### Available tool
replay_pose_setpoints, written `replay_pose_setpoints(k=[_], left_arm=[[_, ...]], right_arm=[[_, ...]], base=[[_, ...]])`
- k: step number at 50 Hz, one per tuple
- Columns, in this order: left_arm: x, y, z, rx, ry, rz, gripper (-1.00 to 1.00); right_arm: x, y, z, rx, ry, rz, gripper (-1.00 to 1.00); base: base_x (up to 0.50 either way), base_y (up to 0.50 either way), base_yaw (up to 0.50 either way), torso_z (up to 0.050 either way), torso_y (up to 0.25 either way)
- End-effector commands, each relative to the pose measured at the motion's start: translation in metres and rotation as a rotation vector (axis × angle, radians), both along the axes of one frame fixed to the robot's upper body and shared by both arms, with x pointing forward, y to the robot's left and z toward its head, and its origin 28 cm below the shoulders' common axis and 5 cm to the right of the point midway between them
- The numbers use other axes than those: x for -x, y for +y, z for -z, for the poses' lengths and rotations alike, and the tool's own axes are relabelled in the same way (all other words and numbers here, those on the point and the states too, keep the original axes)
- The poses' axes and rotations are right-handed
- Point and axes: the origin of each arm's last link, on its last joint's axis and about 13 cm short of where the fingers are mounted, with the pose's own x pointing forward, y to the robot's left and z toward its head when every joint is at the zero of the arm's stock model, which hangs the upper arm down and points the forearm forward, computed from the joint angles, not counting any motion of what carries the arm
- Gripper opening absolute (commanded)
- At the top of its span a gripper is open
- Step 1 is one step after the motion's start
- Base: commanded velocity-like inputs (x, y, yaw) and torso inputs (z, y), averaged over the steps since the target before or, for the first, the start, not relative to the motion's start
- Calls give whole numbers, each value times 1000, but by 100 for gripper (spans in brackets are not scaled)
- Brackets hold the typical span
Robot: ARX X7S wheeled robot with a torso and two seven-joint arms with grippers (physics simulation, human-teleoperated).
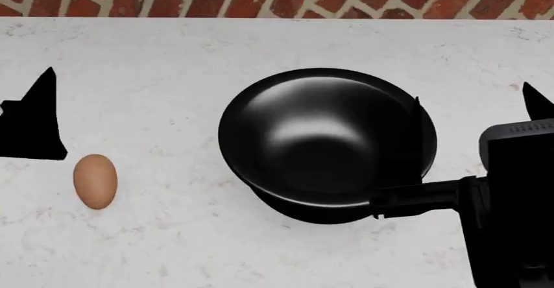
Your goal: Place the eggs and milk next to the bowl.
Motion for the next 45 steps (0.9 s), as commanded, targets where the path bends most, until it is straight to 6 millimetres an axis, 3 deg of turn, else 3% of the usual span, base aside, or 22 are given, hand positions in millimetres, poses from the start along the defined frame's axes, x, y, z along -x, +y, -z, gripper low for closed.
replay_pose_setpoints(k=[1, 13, 21, 31, 45], left_arm=[[14, 4, 5, -80, 220, 13, 100], [31, 4, 16, -139, 384, 57, 100], [32, 0, 29, -153, 450, 71, 100], [27, -1, 47, -175, 489, 58, 100], [9, -6, 57, -167, 524, 48, 100]], right_arm=[[1, 1, 0, -3, -4, -9, 100], [5, 1, 3, -10, -6, -14, 100], [6, 1, 6, -14, -3, -14, 100], [5, 0, 7, -15, -2, -15, 100], [6, 0, 8, -19, -6, -15, 100]], base=[[0, 0, 0, 0, 0], [0, 0, 0, 0, 0], [0, 0, 0, 0, 0], [0, 0, 0, 0, 0], [0, 0, 0, 0, 0]])
